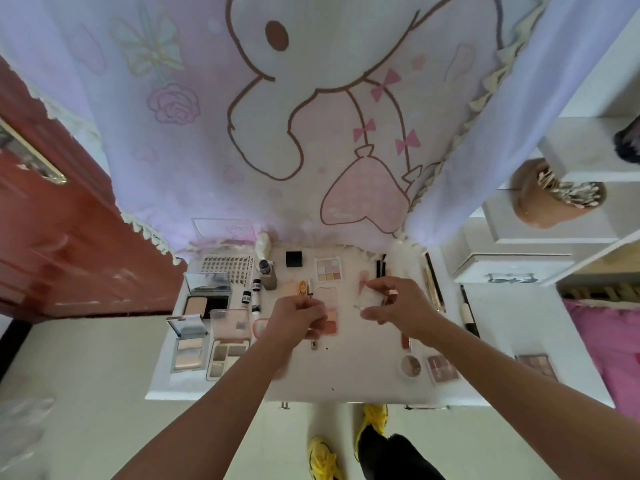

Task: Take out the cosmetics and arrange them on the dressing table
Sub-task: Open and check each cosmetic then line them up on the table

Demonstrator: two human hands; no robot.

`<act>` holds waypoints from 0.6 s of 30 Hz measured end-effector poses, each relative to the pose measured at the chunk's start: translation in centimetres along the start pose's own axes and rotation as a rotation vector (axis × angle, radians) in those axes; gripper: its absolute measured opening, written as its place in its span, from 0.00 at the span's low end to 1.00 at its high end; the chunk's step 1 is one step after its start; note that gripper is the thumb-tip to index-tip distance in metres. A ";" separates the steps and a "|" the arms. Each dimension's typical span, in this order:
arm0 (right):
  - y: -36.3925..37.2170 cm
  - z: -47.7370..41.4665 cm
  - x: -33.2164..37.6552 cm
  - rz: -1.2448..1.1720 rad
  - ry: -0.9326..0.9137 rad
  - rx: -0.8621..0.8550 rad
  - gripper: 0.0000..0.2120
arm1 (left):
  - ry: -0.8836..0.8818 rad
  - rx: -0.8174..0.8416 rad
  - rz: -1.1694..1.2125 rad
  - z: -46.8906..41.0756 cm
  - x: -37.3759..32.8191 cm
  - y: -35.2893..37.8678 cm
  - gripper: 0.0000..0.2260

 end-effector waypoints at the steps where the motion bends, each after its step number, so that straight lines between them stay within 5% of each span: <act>1: -0.3 0.4 0.7 -0.069 -0.004 -0.005 0.27 | 0.016 0.029 0.027 0.2 -0.9 0.5 0.04; 8: -2.3 2.0 3.8 -0.433 -0.005 0.049 0.20 | 0.102 0.114 0.084 1.0 -4.9 2.2 0.07; 18: -5.5 2.0 6.9 -0.481 0.035 -0.044 0.08 | 0.226 0.133 0.091 1.3 -9.8 4.1 0.06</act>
Point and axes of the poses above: each hand's wrist, its own z-axis away from the middle knuckle, its own y-axis out of the palm, x = y × z, the point moved 3 cm from there along -z, towards the middle knuckle, and after that the axes turned 5 degrees about z, right-handed, at the moved point
